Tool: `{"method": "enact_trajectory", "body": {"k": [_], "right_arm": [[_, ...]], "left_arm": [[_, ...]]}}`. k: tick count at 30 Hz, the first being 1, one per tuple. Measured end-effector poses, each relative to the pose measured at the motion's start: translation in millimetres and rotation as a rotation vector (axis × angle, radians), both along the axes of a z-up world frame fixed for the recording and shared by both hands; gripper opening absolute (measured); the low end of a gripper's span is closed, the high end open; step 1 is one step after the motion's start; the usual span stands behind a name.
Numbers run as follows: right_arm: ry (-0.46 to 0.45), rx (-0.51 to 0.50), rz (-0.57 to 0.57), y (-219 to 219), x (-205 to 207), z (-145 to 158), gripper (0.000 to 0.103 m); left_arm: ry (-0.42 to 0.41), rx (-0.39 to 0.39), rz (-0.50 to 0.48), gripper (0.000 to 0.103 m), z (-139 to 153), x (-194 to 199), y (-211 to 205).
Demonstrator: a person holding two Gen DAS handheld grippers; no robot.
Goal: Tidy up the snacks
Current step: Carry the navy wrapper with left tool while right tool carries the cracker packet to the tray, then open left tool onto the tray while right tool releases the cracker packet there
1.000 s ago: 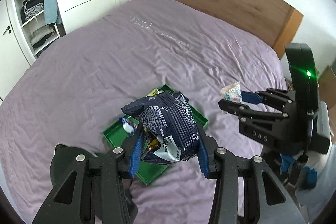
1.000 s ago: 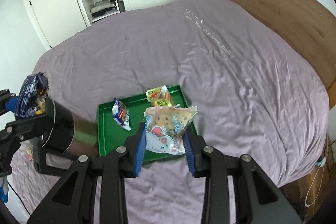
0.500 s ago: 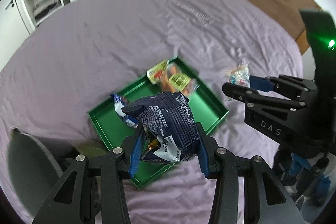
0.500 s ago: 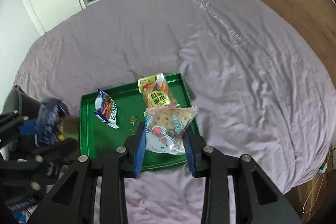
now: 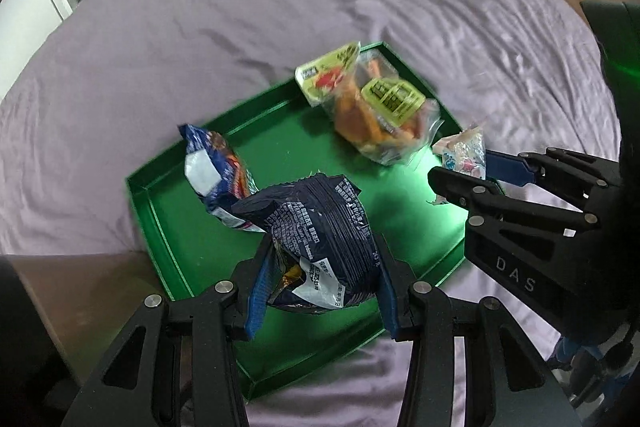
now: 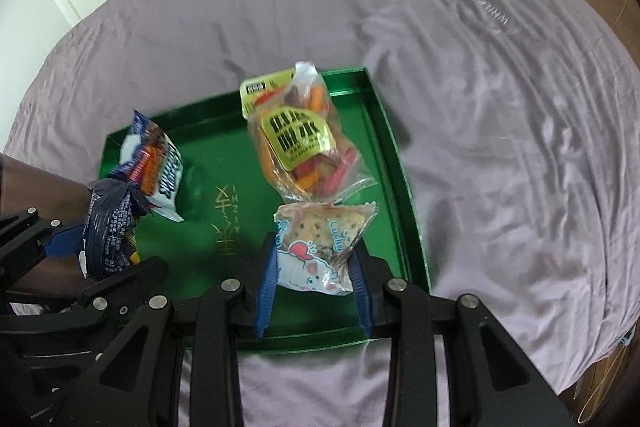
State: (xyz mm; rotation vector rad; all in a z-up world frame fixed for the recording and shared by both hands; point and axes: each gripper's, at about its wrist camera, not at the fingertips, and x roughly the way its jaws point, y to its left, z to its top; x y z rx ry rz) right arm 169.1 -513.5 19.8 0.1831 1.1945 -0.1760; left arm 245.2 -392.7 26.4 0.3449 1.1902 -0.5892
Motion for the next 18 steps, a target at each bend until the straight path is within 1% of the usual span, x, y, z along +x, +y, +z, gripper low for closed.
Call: {"method": "enact_trajectory", "body": {"k": [8,18], "right_arm": [[0.022,0.009,0.004,-5.8,-1.8,-19.7,0.0],[0.041,0.009,0.01,-11.5,-2.3,-32.1,0.0]], "left_arm": [[0.01,0.021,0.003,0.04,-26.5,-0.2,-11.9],[0.018,0.032,0.009,0.04,-39.5,3.0,-14.3]]}}
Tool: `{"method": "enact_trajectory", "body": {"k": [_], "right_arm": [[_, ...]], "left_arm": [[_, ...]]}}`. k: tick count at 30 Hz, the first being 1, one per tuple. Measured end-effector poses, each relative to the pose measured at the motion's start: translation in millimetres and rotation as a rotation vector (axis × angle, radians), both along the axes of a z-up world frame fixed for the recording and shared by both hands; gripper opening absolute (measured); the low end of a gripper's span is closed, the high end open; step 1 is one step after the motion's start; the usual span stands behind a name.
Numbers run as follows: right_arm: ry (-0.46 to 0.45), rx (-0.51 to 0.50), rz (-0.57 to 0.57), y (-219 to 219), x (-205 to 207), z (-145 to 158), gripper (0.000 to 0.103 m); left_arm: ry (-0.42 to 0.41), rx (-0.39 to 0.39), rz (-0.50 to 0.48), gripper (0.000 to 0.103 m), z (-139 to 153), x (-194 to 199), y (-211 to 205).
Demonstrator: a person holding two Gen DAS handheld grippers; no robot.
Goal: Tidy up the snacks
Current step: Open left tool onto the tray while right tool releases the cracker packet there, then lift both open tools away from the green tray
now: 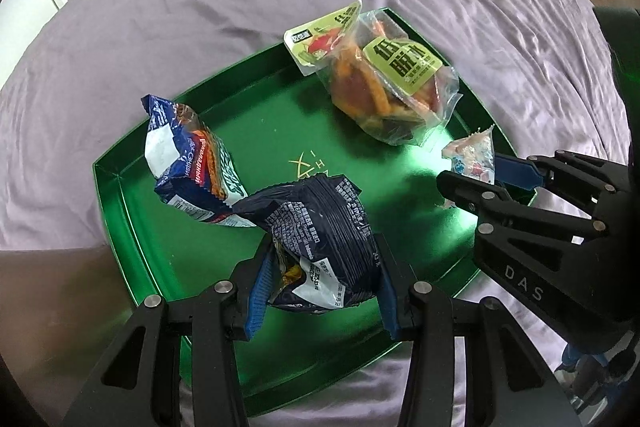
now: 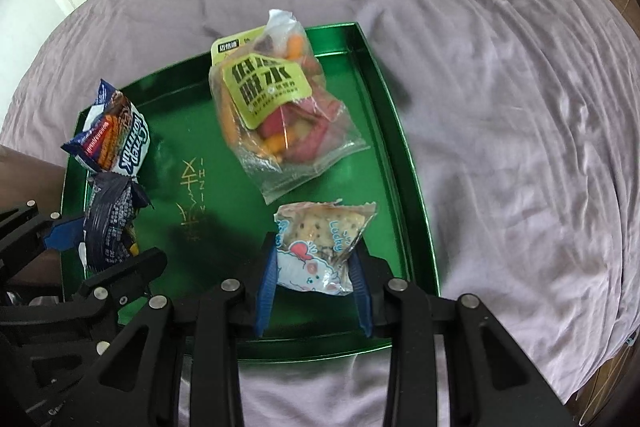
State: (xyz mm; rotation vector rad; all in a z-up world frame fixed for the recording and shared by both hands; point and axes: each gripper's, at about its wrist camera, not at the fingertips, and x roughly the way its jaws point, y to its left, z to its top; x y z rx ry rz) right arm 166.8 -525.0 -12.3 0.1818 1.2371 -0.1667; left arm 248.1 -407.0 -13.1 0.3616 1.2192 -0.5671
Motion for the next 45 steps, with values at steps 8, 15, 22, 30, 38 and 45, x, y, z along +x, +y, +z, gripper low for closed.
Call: {"method": "enact_trajectory", "body": {"k": [8,15,22,30,38,45], "right_arm": [[0.021,-0.005,0.011,1.3,1.5,-11.1,0.0],[0.03,-0.008,0.018,7.6,3.7,-18.8,0.0],[0.026,-0.018,0.025,6.6,3.2,-23.6,0.0],[0.04,-0.042,0.032,21.8,4.7,-26.1,0.0],[0.014,-0.058,0.048,32.4,11.4,-4.3,0.001],[-0.044,-0.075,0.033,32.8,1.7,33.6,0.012]], "left_arm": [[0.02,0.017,0.009,0.041,-14.1,1.5,3.5],[0.037,0.04,0.031,0.041,-29.8,1.8,12.0],[0.022,0.05,0.038,0.041,-35.5,1.2,10.6],[0.026,0.068,0.048,0.05,-35.2,-7.2,11.3],[-0.021,0.062,0.02,0.054,-14.7,-8.8,15.8],[-0.087,0.035,0.017,0.054,23.3,-16.9,18.7]]}}
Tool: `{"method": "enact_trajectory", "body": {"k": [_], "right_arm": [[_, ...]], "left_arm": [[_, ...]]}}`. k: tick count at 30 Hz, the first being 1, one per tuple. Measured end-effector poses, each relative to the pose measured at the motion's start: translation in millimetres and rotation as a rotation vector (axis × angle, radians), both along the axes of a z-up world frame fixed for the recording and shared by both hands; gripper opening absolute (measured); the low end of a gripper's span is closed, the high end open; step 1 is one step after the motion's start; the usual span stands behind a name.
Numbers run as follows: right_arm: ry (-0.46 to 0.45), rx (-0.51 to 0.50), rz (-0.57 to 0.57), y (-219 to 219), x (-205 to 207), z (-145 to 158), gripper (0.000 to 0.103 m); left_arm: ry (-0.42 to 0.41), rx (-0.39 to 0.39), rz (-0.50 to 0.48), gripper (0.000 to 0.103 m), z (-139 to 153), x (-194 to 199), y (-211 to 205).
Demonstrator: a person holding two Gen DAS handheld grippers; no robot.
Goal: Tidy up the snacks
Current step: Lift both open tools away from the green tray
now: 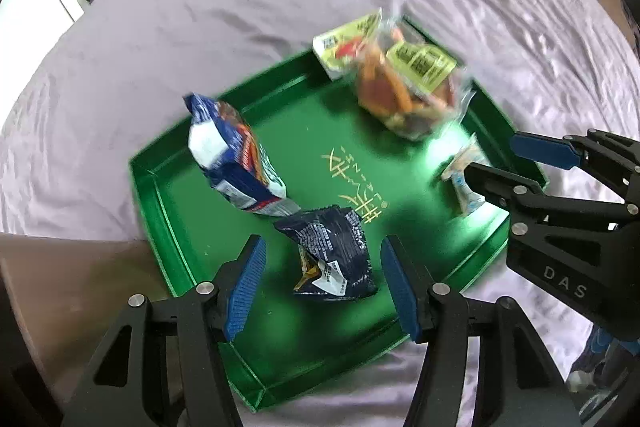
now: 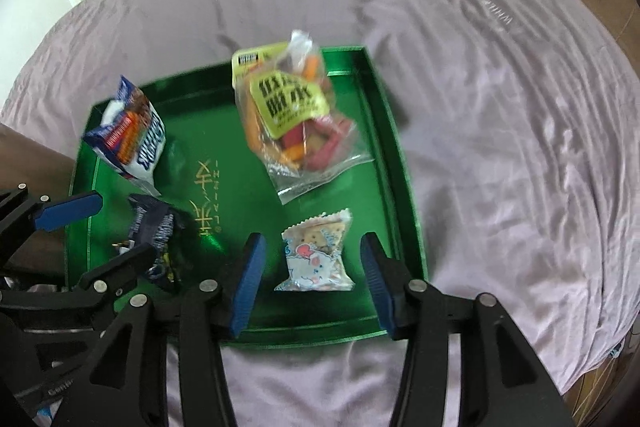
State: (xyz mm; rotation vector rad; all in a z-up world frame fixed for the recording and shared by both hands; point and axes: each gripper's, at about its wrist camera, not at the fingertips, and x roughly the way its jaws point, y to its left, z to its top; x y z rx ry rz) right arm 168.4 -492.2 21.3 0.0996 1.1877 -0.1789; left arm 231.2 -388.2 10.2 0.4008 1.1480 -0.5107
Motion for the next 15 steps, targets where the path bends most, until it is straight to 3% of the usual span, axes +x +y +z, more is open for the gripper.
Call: {"method": "enact_trajectory", "body": {"k": [8,15], "right_arm": [[-0.029,-0.016,-0.001,-4.7,-11.2,35.0,0.016],[-0.035,-0.027,-0.024,-2.6,-48.2,61.1,0.018]], "left_arm": [[-0.053,-0.025,-0.014,0.054,40.2,-15.9,16.8],[-0.071,-0.042,-0.072,0.054,69.7,-50.3,25.6]]}}
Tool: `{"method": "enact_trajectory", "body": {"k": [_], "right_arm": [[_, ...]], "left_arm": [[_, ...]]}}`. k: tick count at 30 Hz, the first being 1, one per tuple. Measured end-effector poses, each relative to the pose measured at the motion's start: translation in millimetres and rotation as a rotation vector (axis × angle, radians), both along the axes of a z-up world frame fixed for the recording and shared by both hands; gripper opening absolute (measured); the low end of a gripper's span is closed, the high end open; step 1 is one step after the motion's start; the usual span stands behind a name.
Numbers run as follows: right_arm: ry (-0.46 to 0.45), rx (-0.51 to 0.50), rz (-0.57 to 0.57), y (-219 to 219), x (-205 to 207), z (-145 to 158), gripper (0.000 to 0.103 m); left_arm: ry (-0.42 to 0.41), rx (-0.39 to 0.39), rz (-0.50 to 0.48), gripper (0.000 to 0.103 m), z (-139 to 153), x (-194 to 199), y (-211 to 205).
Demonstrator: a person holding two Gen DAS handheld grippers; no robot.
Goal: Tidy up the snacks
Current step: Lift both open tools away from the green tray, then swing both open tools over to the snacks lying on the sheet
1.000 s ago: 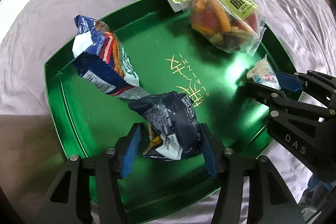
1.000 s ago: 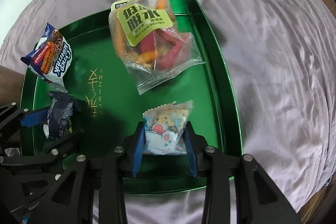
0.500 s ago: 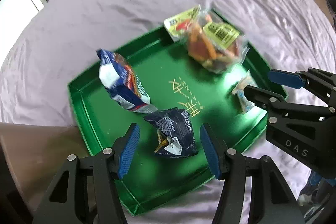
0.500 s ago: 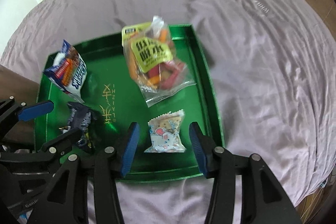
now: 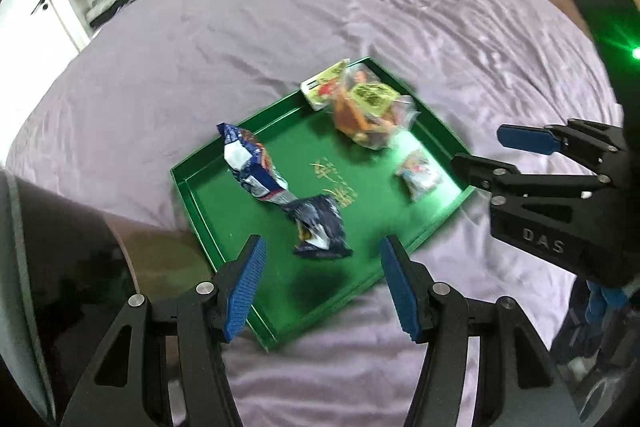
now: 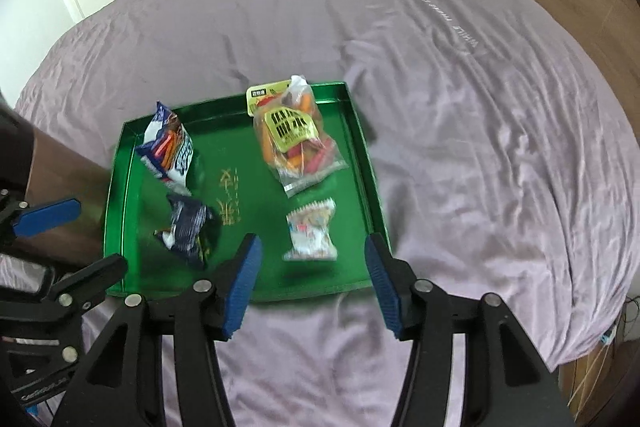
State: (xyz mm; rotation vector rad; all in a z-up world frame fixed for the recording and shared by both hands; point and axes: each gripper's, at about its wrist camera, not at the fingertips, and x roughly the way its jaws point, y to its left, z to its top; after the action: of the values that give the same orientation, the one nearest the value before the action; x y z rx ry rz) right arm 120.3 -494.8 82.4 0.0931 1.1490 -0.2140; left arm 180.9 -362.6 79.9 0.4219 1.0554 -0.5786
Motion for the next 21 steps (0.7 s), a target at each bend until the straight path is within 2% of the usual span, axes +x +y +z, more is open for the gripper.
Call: {"method": "enact_trajectory", "body": {"k": [3,5,14,18,21], "right_arm": [[0.013,-0.007,-0.015,-3.1,-18.7,6.4,0.038],[0.015,-0.003,-0.03,-5.6,-29.0,10.0,0.038],[0.017,-0.018,-0.036,-11.8,-58.7,20.4,0.038],[0.005,-0.012,-0.043,-13.6,-69.4,26.2,0.038],[0.002,-0.019,-0.034,-10.9,-77.5,32.5,0.038]], "left_arm": [[-0.038,0.016,-0.026,0.056,9.4,-17.4,-4.4],[-0.075,0.034,-0.027,0.061,13.9,-26.0,-7.3],[-0.218,0.1,0.055,0.062,20.8,-39.0,-9.1],[-0.26,0.109,0.046,0.062,25.4,-53.2,-8.1],[-0.287,0.108,0.003,0.062,28.7,-73.9,-6.3]]}}
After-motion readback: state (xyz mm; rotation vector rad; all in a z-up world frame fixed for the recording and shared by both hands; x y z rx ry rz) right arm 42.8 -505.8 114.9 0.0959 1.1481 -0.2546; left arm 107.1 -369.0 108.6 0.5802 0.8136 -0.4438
